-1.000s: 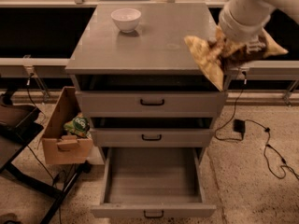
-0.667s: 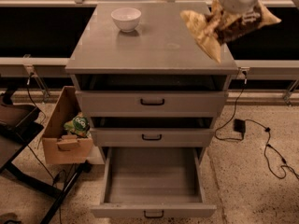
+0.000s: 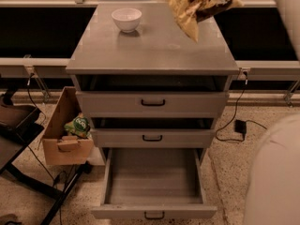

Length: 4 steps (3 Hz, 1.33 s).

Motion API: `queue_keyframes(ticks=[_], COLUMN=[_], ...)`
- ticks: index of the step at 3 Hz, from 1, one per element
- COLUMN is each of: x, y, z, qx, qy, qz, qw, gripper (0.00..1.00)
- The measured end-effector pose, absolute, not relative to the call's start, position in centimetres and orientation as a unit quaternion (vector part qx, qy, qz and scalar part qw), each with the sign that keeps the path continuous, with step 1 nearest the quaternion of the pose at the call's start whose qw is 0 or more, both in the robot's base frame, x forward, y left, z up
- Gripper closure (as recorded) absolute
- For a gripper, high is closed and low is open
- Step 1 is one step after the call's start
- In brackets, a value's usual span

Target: Pick brown chip bag from bottom drawer and place on counter

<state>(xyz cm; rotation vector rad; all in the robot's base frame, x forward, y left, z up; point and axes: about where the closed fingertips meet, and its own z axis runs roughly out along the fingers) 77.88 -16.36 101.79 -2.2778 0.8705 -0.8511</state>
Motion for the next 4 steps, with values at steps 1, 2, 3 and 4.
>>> queue_keyframes(ticks=[1,2,3,4], x=[80.36,80.54,80.54,80.55], y=[-14.63,-14.66,-14.65,-14.65], z=[100.62,100.69,100.69,100.68], qx=[-0.844,-0.843,-0.843,-0.843], qy=[0.299,0.299,0.299,0.299], qz=[-0.306,-0.306,-0.306,-0.306], qw=[0.323,0.326,0.326,0.326], gripper=[1.0,0.82,0.57,0.28])
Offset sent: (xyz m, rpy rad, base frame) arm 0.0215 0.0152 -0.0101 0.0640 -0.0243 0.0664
